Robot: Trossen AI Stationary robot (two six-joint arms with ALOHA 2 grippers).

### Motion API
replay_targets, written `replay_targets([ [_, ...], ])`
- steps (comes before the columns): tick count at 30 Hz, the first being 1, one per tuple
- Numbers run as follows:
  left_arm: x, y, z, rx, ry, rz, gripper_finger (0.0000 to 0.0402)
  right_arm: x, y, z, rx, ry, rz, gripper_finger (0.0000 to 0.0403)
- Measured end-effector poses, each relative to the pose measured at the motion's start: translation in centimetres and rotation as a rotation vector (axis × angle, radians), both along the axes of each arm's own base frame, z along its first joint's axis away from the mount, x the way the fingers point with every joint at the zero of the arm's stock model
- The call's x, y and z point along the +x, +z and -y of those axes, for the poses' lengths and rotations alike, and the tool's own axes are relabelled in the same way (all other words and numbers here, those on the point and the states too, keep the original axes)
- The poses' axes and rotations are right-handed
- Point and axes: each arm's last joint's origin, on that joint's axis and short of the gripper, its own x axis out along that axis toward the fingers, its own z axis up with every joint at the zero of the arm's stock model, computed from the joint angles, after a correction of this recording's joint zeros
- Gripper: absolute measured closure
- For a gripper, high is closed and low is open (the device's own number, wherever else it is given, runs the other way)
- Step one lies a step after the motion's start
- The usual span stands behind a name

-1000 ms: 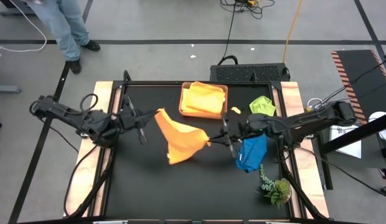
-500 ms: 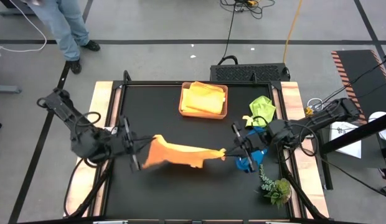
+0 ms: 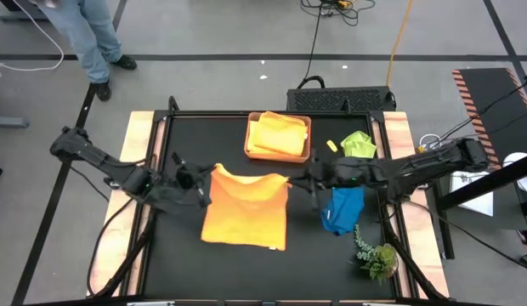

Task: Fold microfiber towels
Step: Fold the orange towel

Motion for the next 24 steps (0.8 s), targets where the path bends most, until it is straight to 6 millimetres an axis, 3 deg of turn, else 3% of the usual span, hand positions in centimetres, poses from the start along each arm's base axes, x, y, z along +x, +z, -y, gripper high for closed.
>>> replay_targets([
  [7,0.6,-5.4,-3.3,-0.052,0.066,-0.133,0.0388,2.7,-4.5,2.7,0.039,-0.124,-0.184,0.0403],
  [12,0.4,-8.6,-4.5,-0.066,0.006,-0.179,0.0398,3.7,-6.7,3.3,0.077,-0.117,-0.264,0.0403],
  [24,-1.0,-12.8,-3.0,-0.128,-0.156,-0.229,0.0396,4.6,-9.0,-0.6,0.174,0.095,-0.332,0.0403],
])
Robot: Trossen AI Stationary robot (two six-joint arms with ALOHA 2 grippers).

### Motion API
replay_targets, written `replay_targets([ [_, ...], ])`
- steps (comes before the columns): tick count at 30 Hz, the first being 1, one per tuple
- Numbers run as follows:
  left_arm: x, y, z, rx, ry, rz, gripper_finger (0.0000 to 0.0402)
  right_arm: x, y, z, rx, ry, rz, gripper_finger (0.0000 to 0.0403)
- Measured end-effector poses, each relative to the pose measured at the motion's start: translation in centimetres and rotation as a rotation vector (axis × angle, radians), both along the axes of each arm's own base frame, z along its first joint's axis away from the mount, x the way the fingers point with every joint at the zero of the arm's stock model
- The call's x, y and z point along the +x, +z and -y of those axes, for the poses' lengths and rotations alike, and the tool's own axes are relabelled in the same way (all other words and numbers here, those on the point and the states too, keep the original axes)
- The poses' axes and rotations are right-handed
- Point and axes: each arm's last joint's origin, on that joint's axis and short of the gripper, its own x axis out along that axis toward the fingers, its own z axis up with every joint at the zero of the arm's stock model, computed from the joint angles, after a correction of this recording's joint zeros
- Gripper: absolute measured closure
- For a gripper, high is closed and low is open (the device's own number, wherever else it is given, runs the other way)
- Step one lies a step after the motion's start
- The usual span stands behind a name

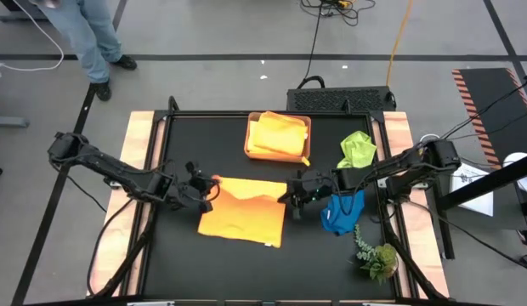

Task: Fold microfiber towels
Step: Fold the orange towel

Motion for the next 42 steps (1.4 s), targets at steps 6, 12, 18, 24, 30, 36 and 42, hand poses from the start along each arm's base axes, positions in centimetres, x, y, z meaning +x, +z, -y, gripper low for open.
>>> replay_targets([
  [6,-0.5,-0.5,1.7,-0.042,-0.096,0.021,0.0395,0.3,-1.2,-1.8,0.016,0.045,-0.019,0.0403],
  [12,-1.0,-0.4,3.2,-0.063,-0.172,0.042,0.0398,0.7,-1.8,-3.1,0.058,0.109,0.006,0.0403],
  [18,-1.5,-0.4,4.4,-0.087,-0.227,0.051,0.0398,1.2,-2.7,-4.3,0.118,0.219,0.02,0.0403],
  [24,-2.0,-0.5,5.4,-0.129,-0.29,0.034,0.0394,1.3,-3.5,-4.8,0.14,0.232,-0.003,0.0403],
  [30,-2.5,-0.8,5.8,-0.189,-0.314,-0.009,0.0397,1.4,-3.8,-5.3,0.144,0.244,0.006,0.0403],
  [36,-2.8,-1.1,5.9,-0.186,-0.368,-0.06,0.0353,1.4,-3.7,-5.5,0.19,0.277,0.015,0.0387],
  [42,-2.8,-1.1,6.0,-0.199,-0.359,-0.057,0.0306,1.3,-3.7,-6.1,0.198,0.293,0.014,0.0339],
])
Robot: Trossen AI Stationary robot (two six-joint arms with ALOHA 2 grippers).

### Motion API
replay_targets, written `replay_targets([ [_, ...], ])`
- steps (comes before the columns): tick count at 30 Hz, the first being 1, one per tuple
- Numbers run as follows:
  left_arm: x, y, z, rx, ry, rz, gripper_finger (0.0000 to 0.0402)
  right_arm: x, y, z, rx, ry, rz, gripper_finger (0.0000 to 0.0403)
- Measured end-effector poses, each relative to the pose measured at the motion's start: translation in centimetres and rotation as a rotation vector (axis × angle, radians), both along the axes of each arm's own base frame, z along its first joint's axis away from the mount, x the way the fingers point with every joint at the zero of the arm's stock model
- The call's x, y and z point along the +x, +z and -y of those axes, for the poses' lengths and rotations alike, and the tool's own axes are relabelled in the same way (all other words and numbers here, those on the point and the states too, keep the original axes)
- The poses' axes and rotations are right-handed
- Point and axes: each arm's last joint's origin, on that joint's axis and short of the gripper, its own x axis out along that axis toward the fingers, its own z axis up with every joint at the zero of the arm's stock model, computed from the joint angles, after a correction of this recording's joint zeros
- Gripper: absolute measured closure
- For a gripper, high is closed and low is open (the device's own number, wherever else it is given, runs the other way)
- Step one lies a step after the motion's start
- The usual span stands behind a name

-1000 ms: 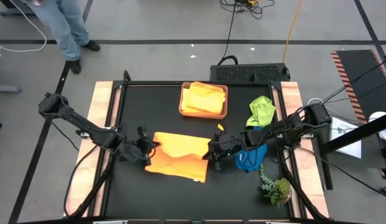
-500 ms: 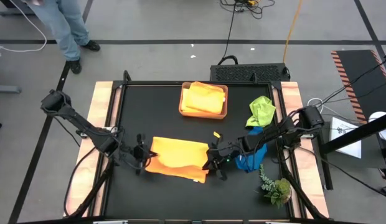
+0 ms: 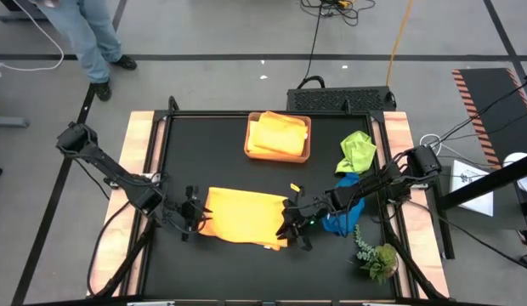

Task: Fold microfiber towels
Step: Fold the orange towel

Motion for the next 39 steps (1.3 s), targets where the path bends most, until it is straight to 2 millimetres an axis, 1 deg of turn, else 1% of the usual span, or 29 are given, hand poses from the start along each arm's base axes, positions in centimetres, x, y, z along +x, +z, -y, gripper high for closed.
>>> replay_targets([
  [6,0.0,0.0,0.0,0.012,-0.007,0.001,0.0284,-0.1,-0.1,-0.1,0.007,-0.007,-0.02,0.0286],
  [10,0.1,0.0,-0.2,-0.011,0.026,0.003,0.0282,-0.1,-0.3,0.4,-0.026,-0.065,-0.035,0.0269],
  [12,0.2,0.0,-0.2,-0.03,0.045,0.004,0.0282,0.0,-0.5,0.7,-0.049,-0.099,-0.043,0.0267],
  [16,0.1,0.0,-0.1,-0.076,0.027,-0.012,0.0282,-0.1,-0.7,1.2,-0.066,-0.13,-0.071,0.0267],
  [21,0.1,0.2,0.3,-0.102,0.012,0.0,0.0282,0.0,-0.6,1.1,-0.074,-0.122,-0.057,0.0267],
  [26,0.1,0.2,0.6,-0.15,-0.018,-0.01,0.0282,-0.1,-0.6,0.7,-0.11,-0.082,-0.031,0.0267],
  [35,0.8,-1.1,1.4,-0.219,-0.048,-0.092,0.0282,-0.1,-0.5,0.6,-0.123,-0.074,-0.016,0.0267],
  [39,1.2,-0.9,1.9,-0.29,-0.067,-0.057,0.0282,-0.1,-0.5,0.7,-0.127,-0.073,-0.014,0.0267],
])
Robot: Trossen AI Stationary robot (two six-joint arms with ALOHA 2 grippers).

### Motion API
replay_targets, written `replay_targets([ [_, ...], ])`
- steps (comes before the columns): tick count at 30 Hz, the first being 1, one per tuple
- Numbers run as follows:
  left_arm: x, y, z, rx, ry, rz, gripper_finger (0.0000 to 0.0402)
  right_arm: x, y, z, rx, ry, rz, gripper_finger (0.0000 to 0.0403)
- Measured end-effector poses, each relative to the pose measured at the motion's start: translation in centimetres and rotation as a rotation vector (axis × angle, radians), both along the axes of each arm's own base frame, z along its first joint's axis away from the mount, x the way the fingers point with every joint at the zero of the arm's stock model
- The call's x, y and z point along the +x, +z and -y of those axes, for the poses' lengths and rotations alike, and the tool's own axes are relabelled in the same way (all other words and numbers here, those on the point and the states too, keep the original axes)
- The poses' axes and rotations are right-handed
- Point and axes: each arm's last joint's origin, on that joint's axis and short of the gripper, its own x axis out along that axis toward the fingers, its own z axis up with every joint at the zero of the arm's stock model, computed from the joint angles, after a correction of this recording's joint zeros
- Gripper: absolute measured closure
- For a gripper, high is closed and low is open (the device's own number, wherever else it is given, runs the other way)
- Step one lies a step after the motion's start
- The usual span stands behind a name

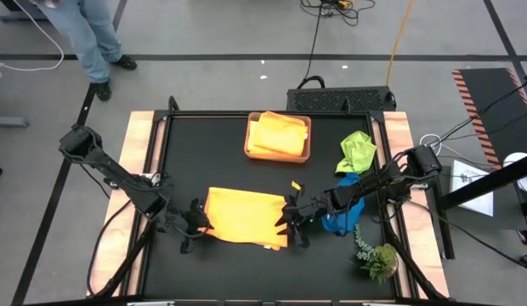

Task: Fold microfiber towels
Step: Fold the orange towel

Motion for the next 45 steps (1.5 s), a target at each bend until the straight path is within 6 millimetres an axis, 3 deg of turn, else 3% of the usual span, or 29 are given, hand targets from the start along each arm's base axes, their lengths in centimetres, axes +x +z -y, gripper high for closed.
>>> replay_targets([
  [18,0.0,-2.1,0.1,0.068,-0.013,-0.136,0.0282,0.1,0.1,0.1,-0.008,-0.027,0.01,0.0267],
  [31,0.0,-2.2,0.0,0.093,-0.026,-0.132,0.0284,0.1,0.2,0.0,-0.005,-0.026,0.024,0.0267],
  [39,0.2,-2.1,-0.5,0.16,-0.094,-0.152,0.036,0.1,0.2,0.0,-0.008,-0.023,0.026,0.0267],
  [41,0.5,-1.4,-0.7,0.184,-0.091,-0.176,0.0388,0.1,0.2,0.0,-0.007,-0.022,0.026,0.0267],
  [45,0.9,0.5,-1.2,0.263,-0.087,-0.244,0.0391,0.1,0.2,0.0,-0.007,-0.022,0.026,0.0267],
])
